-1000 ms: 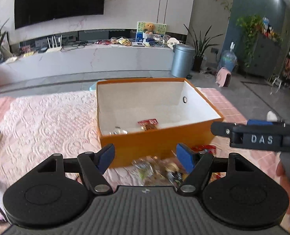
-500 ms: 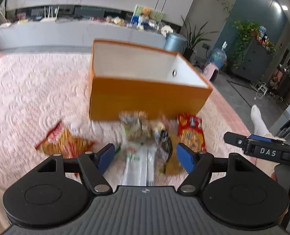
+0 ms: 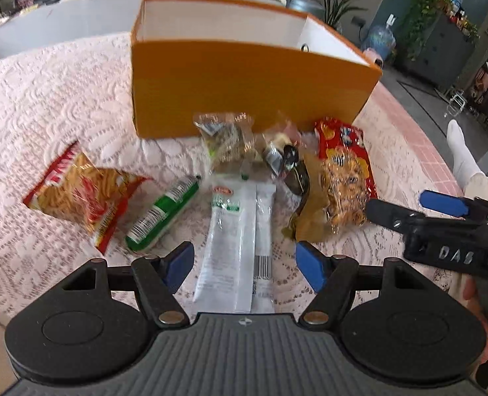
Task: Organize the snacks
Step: 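Grasp the white milk sachet with left tool while right tool grasps peanut bag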
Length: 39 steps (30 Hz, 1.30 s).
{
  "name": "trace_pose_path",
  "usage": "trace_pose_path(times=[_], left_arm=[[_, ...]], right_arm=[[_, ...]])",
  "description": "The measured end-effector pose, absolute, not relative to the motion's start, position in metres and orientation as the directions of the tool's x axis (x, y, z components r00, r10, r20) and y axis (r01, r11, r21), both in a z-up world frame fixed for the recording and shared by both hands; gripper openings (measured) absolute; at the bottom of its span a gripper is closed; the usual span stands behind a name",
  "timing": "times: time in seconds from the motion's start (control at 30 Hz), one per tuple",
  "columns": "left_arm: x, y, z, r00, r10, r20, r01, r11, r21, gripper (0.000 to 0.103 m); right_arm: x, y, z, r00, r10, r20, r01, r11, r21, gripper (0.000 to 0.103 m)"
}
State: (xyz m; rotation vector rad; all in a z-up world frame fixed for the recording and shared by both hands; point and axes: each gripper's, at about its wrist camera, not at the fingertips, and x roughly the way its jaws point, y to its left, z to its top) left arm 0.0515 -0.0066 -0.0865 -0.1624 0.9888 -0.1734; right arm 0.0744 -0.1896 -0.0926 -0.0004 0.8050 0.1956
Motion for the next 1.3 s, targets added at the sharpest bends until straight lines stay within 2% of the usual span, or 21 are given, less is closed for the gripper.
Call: trace_pose_path(times=[0.23, 0.43, 0.9, 1.07, 1.2, 1.3], left_arm=[[0.06, -0.011, -0.1, 0.51, -0.186, -0.84, 0.07, 0.982, -0.176, 0.083], [0.068, -0.011, -0.107, 0.485, -0.202, -0.851, 0.065, 0.978, -0.196, 0.083], [0.073, -0.015, -0.114, 0.478, -0.216, -0.851, 0.095, 0.976, -0.194, 0.085], [0.074, -0.016, -0.116, 0.489, -0.212, -0.846, 0.097, 0.977, -0.189, 0.085], [0.075, -0.02, -0.118, 0.5, -0.19, -0.845, 0.103, 0.982, -0.159, 0.085], [0.075, -0.02, -0.119, 0.505, -0.186, -0.843, 0.102, 0.982, -0.156, 0.08]], right_arm=[[0.09, -0.168, -0.111, 0.644, 0.177, -0.744, -0.25, 0.968, 0.013, 0.093], [0.105, -0.17, -0.124, 0.621, 0.187, -0.761, -0.241, 0.97, 0.041, 0.099], [0.122, -0.169, -0.146, 0.573, 0.209, -0.792, -0.21, 0.972, 0.105, 0.098], [0.119, -0.17, -0.143, 0.592, 0.199, -0.781, -0.187, 0.976, 0.108, 0.081], [0.117, -0.173, -0.14, 0.597, 0.212, -0.774, -0.172, 0.976, 0.135, 0.06], [0.115, -0.178, -0.137, 0.6, 0.219, -0.77, -0.151, 0.975, 0.16, 0.059]])
